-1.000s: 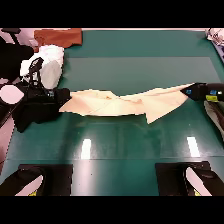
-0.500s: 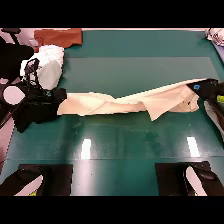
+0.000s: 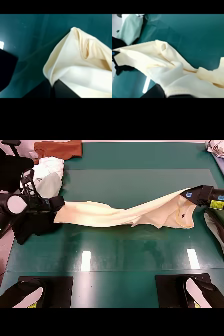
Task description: Fold the shirts.
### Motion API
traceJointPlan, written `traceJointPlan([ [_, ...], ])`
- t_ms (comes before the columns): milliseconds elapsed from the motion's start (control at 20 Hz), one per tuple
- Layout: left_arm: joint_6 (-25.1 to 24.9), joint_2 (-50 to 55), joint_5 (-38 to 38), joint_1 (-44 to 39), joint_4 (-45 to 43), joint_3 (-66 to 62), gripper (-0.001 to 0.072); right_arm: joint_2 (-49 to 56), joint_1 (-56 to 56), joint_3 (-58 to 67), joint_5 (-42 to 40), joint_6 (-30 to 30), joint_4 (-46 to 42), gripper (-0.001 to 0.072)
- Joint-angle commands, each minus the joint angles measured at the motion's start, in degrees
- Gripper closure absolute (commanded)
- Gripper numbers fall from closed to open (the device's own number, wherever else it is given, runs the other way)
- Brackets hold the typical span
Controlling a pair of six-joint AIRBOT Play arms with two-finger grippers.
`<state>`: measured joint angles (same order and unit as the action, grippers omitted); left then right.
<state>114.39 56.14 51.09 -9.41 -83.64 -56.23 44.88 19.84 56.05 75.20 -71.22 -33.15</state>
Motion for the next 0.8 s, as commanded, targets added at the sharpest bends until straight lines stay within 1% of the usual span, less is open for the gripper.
traceJointPlan([
  [0, 0.7, -0.8, 5.3, 1.5, 0.0, -4.4, 0.0685, -2.2, -0.3, 0.1, 1.2, -0.1, -0.6, 0.0696],
  [100, 1.7, -1.9, 9.5, 1.5, 0.1, -8.9, 0.0685, -3.9, -0.5, 3.2, 4.2, -0.1, -2.7, 0.0696],
  [200, 1.5, -4.5, 14.7, 1.5, 0.7, -13.8, 0.0685, -5.6, -2.7, 10.1, 6.9, -0.2, -6.8, 0.0696],
  [350, 1.2, -12.2, 22.2, 1.5, 3.2, -21.5, 0.0685, -6.4, -8.9, 25.8, 12.5, -0.3, -15.3, 0.0697],
  [400, 2.3, -15.5, 24.2, 1.5, 3.2, -24.1, 0.0685, -6.4, -10.6, 32.2, 13.9, -0.4, -18.0, 0.0696],
  [450, 4.4, -18.9, 24.5, 1.5, 3.2, -27.1, 0.0685, -6.4, -12.1, 39.8, 13.7, -0.5, -21.2, 0.0697],
  [500, 7.4, -22.2, 22.3, 1.5, 3.3, -31.1, 0.0685, -5.9, -12.9, 47.0, 12.5, -0.6, -24.6, 0.0697],
  [550, 10.4, -24.3, 18.1, 1.5, 3.3, -35.2, 0.0687, -4.8, -13.1, 54.9, 11.3, -1.2, -28.8, 0.0696],
  [600, 11.9, -25.2, 13.3, 1.5, 2.6, -39.3, 0.0688, -3.0, -12.8, 61.9, 10.8, -3.1, -33.3, 0.0696],
  [650, 12.3, -24.8, 12.0, 1.5, 1.3, -42.9, 0.0688, -0.7, -12.3, 68.1, 11.3, -5.3, -37.6, 0.0696],
  [700, 13.1, -23.5, 14.2, 1.5, 0.3, -44.8, 0.0689, 1.4, -11.8, 71.7, 12.0, -8.1, -40.8, 0.0697],
  [750, 13.7, -21.6, 17.9, 1.5, -0.4, -45.1, 0.0688, 3.5, -11.4, 72.9, 12.9, -12.6, -43.1, 0.0697],
])
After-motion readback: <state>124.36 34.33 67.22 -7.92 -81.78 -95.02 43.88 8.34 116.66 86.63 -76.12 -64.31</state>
